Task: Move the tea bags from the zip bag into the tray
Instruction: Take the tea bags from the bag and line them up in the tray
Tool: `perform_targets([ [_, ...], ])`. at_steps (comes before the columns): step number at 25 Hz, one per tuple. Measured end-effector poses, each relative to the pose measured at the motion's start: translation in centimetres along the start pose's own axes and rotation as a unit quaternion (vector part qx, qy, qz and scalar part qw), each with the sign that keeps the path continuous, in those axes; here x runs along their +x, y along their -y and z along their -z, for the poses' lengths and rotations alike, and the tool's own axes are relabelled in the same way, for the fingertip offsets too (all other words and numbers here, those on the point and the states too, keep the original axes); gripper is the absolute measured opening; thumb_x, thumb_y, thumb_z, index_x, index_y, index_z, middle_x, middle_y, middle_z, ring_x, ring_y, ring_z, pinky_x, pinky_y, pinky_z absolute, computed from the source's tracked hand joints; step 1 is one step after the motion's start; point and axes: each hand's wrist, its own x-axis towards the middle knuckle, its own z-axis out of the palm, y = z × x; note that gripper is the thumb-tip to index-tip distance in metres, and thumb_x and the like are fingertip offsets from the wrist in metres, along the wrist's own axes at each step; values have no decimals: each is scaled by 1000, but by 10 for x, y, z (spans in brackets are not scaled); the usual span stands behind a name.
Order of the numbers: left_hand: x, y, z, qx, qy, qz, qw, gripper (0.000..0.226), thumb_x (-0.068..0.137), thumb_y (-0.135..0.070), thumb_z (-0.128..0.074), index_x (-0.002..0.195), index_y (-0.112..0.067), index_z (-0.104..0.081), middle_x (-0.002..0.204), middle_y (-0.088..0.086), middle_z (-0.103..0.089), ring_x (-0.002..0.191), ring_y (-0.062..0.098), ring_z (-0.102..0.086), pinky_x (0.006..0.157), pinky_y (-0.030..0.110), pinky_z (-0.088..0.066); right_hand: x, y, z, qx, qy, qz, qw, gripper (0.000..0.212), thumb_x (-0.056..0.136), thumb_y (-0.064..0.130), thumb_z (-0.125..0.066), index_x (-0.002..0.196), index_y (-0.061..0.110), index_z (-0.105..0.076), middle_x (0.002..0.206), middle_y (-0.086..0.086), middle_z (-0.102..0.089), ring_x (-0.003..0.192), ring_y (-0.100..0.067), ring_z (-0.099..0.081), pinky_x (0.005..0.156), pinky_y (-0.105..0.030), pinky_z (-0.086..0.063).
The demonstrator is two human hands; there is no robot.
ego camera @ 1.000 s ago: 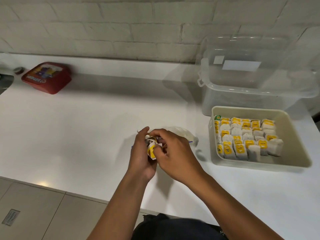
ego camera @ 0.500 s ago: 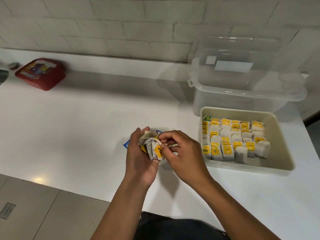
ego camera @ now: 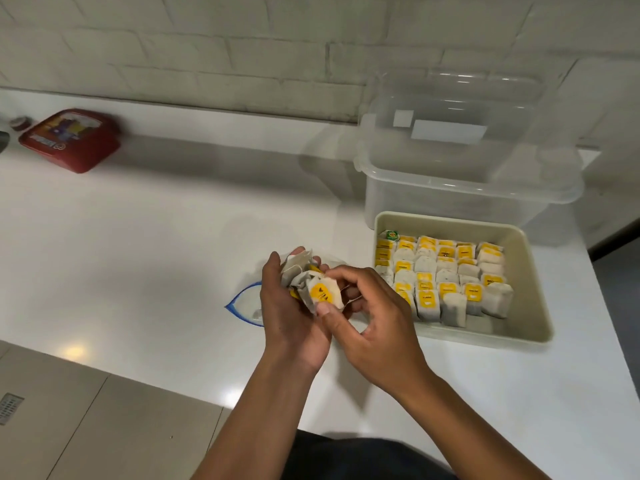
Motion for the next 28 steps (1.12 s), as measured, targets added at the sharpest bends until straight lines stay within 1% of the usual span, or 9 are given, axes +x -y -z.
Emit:
perform_targets([
  [2, 3, 15, -11, 11, -9, -16, 1000, 32, 95, -49, -47, 105, -20, -57, 83, 3, -60, 71, 20, -61, 67, 32, -51, -7, 0, 14, 3, 11, -17, 1000, 53, 80, 35, -78, 126, 29, -52, 120, 17, -56, 106, -9, -60, 76, -19, -54],
  [4, 3, 30, -21, -1, -1, -19, 1000, 33, 95, -48, -45, 106, -18, -54, 77, 2, -58, 63, 18, -61, 58, 28, -53, -12, -7, 26, -21, -32, -14, 999, 50, 79, 31, -80, 122, 25, -54, 119, 10, -54, 103, -10, -61, 76, -21, -56],
  [7, 3, 52, -32, 4, 25, -19, 999, 32, 96, -48, -43, 108, -19, -50, 77, 2, -57, 63, 18, -60, 58, 28, -53, -15, -21, 45, -63, -71, -7, 995, 31, 81, 23, -79, 108, 15, -67, 112, 6, -56, 94, -9, -64, 74, -25, -58],
  [11, 3, 84, -49, 15, 33, -62, 997, 26, 100, -40, -43, 104, -18, -56, 78, 0, -63, 65, 15, -65, 61, 27, -54, -13, -32, 80, -141, -127, -16, 982, 7, 87, 21, -72, 93, 18, -70, 101, 9, -59, 87, -7, -62, 70, -28, -56],
  [15, 8, 95, -58, -25, 22, -6, 999, 27, 101, -34, -42, 82, -18, -52, 50, -9, -53, 44, 7, -56, 58, 24, -53, 3, -35, 128, -128, -151, -105, 975, 4, 86, 28, -69, 83, 26, -68, 76, 16, -62, 65, -7, -59, 61, -22, -47],
  [17, 13, 94, -59, -35, 15, 14, 999, 32, 101, -33, -44, 73, -19, -51, 47, -10, -50, 41, 5, -53, 63, 24, -52, 15, -40, 160, -160, -102, -157, 969, 6, 85, 30, -70, 81, 26, -70, 66, 18, -62, 56, -3, -56, 59, -15, -43],
  [19, 22, 92, -59, -29, 7, 24, 999, 36, 98, -36, -49, 65, -21, -52, 52, -12, -48, 47, 4, -51, 77, 23, -47, 26, -47, 189, -230, 7, -185, 956, 6, 86, 24, -71, 79, 24, -70, 65, 17, -63, 56, 1, -55, 58, -6, -38],
  [23, 42, 93, -54, -25, 1, 74, 997, 37, 92, -40, -58, 61, -21, -48, 77, -11, -39, 70, 4, -46, 74, 24, -52, 37, -70, 202, -427, 229, -196, 853, 20, 83, 13, -63, 67, 25, -58, 69, 7, -58, 70, -14, -54, 57, -24, -39],
  [28, 52, 96, -58, -8, 4, 137, 991, 45, 94, -44, -55, 68, -10, -64, 91, 4, -58, 94, 18, -56, 102, 30, -42, 43, -85, 187, -506, 382, -199, 747, 21, 84, 18, -63, 67, 26, -54, 74, 6, -54, 80, -18, -57, 68, -29, -45],
])
